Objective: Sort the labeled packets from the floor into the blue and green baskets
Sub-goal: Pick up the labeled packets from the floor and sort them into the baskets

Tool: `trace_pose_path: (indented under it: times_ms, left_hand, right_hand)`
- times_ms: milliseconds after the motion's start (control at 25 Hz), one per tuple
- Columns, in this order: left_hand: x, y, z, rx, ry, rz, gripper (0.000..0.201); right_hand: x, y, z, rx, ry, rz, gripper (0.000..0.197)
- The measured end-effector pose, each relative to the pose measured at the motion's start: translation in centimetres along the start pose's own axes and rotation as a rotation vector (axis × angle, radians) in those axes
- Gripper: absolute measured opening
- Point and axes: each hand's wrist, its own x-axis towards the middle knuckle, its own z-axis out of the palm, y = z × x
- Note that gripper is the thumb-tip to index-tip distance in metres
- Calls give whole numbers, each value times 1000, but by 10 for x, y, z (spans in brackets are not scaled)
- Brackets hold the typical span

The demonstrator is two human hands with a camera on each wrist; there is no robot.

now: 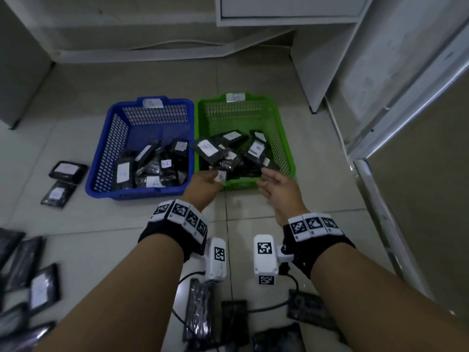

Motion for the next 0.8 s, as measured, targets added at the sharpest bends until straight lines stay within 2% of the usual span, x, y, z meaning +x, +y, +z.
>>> trace_pose_path:
  times_ms: [120, 280, 360, 440, 560, 680, 800]
  left_hand:
    - [-28, 3, 21, 64, 41, -25, 43]
    - [-80, -4, 55, -87, 70, -10, 23]
    - [-104, -18, 78, -68, 34, 20, 19]
    - [-121, -33, 100, 91, -33, 104, 21]
    - [-140, -49, 138, 328, -225, 270, 21]
    - [-151, -55, 178, 509, -372, 445, 34]
    - [-156, -52, 208, 640, -433, 458, 61]
  right_hand:
    - [-27, 8, -33, 48, 21, 35, 31]
    - [-50, 35, -77, -67, 55, 35, 28]
    - [-64, 56, -97, -178, 78, -29, 28]
    - [-83, 76, -123, -295, 91, -99, 26]
    - [-113, 102, -162, -540, 129, -144, 30]
    - [-140, 123, -193, -819, 270, -134, 35]
    - [-165, 136, -210, -968, 331, 21, 48]
